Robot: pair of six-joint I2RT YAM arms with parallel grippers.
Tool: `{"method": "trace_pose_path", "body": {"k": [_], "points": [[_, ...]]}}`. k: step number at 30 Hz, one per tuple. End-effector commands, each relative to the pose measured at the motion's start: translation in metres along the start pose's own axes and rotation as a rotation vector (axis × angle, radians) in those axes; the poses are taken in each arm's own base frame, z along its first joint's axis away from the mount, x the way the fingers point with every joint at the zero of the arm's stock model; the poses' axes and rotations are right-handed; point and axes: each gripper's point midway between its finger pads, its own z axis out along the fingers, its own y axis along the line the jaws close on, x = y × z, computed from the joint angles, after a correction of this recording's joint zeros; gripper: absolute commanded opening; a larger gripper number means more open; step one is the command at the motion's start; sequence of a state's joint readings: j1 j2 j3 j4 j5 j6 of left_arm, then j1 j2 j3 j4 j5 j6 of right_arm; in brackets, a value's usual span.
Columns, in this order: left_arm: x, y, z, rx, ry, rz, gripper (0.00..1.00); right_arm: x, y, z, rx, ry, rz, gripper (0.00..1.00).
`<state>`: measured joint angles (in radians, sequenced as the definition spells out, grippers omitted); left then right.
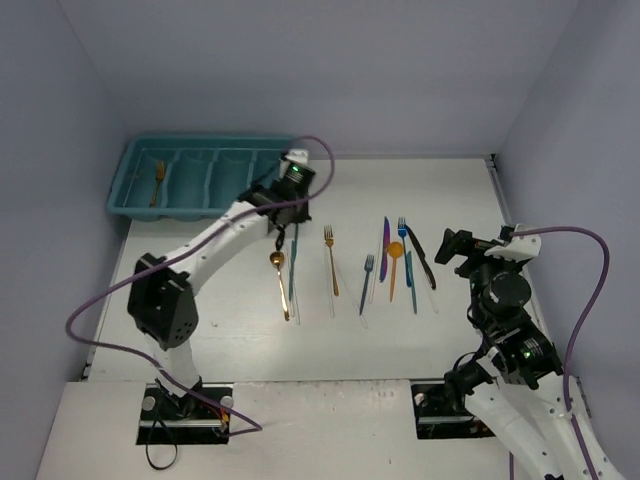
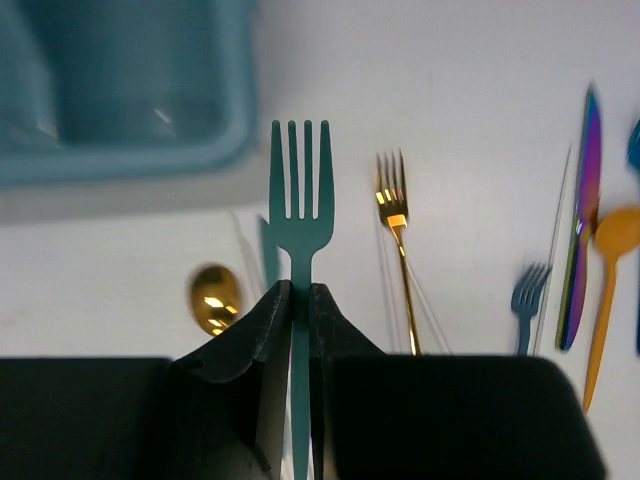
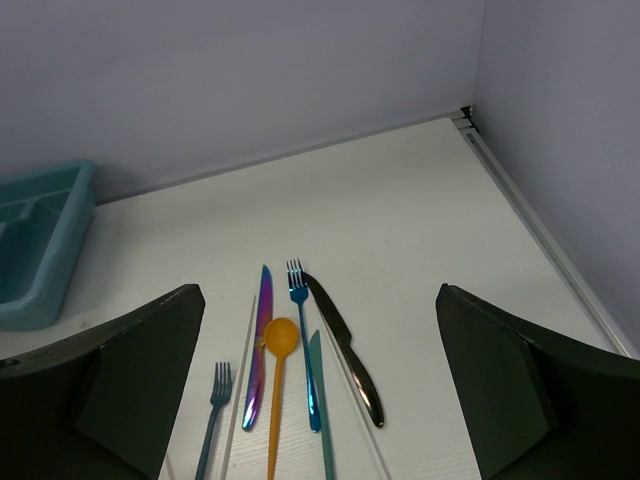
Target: Sort the eating utensils into containers
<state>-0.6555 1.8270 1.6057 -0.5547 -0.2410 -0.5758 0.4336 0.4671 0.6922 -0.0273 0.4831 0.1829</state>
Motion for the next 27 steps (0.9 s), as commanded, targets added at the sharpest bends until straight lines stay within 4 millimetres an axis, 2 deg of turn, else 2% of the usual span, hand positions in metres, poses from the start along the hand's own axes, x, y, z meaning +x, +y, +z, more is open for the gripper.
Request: {"method": "trace_pose_path", "body": {"k": [1,4,7,8,9,10,12,14,15,17,20,24,27], "points": [[-0.12,0.101,-0.061,-0.073,-0.268,-0.001,0.0,-0.011,0.004,0.003,0.001,-0.044,0.033,1.0],[-0.157,0.174,-0.061,-0.148,-0.313,0.006,0.0,-0.008,0.004,0.004,0.002,-0.035,0.024,1.0],[-0.182,0.232,-0.054,-0.191,-0.343,-0.001,0.0,-0.002,0.007,0.005,-0.01,-0.019,0.021,1.0],[-0.187,0.243,-0.046,-0.188,-0.347,0.005,0.0,0.0,0.008,0.006,-0.016,-0.012,0.017,1.0],[-0.198,0.273,-0.046,-0.221,-0.385,-0.016,0.0,0.001,0.009,0.006,-0.021,-0.007,0.013,1.0],[-0.209,0.293,-0.047,-0.245,-0.428,-0.026,0.0,0.003,0.01,0.008,-0.025,0.001,0.004,1.0],[-0.215,0.327,-0.031,-0.286,-0.442,-0.038,0.0,0.007,0.012,0.009,-0.03,0.014,-0.004,1.0],[-0.223,0.36,-0.026,-0.336,-0.462,-0.037,0.0,0.011,0.014,0.01,-0.038,0.03,-0.012,1.0],[-0.227,0.368,-0.02,-0.348,-0.461,-0.021,0.0,0.013,0.016,0.011,-0.046,0.039,-0.016,1.0],[-0.221,0.394,0.002,-0.403,-0.424,-0.005,0.0,0.02,0.021,0.013,-0.065,0.067,-0.029,1.0],[-0.228,0.418,0.016,-0.466,-0.426,0.044,0.0,0.027,0.028,0.015,-0.099,0.096,-0.042,1.0],[-0.232,0.444,0.042,-0.529,-0.424,0.074,0.0,0.035,0.036,0.021,-0.123,0.134,-0.062,1.0],[-0.231,0.454,0.059,-0.562,-0.421,0.104,0.0,0.041,0.039,0.024,-0.13,0.158,-0.079,1.0]]}}
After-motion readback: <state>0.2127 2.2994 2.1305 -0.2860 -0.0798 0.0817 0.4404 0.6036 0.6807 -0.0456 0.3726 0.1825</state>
